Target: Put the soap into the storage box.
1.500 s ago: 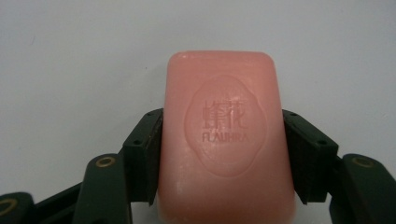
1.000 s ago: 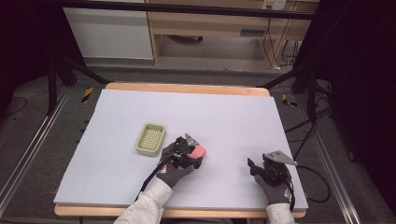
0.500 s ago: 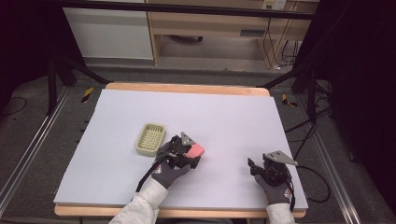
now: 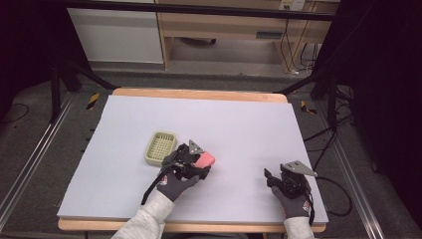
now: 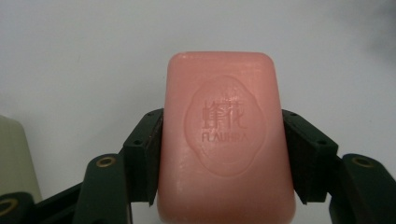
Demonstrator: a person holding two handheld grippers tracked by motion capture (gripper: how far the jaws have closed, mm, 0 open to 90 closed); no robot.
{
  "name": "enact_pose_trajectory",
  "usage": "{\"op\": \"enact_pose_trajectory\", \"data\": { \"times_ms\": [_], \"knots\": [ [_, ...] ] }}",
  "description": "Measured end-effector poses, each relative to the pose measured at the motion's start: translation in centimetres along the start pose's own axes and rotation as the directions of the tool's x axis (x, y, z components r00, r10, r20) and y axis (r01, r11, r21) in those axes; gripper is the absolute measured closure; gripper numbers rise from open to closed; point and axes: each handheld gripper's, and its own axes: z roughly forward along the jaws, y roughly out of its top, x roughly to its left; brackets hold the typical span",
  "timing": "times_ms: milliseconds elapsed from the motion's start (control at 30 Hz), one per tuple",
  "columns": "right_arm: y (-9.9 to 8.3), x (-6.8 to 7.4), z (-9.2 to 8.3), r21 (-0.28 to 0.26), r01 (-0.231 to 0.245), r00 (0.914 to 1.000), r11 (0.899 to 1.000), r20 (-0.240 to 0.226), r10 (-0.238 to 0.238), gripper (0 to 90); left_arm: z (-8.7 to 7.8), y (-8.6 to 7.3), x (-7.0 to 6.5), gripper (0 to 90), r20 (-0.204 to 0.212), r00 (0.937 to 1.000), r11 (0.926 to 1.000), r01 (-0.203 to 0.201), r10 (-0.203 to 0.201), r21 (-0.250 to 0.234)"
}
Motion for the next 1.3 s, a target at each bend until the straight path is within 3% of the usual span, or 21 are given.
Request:
{"op": "enact_pose_trajectory", "data": {
  "times_ms": [1300],
  "knots": [
    [0.0, -0.1, 0.0, -0.002, -0.002, 1.0, 1.0, 0.003, 0.002, 36.1, -4.2, -0.9, 2.3, 37.3, -0.009, 0.9997, 0.9984, 0.023, -0.023, -0.052]
  ]
}}
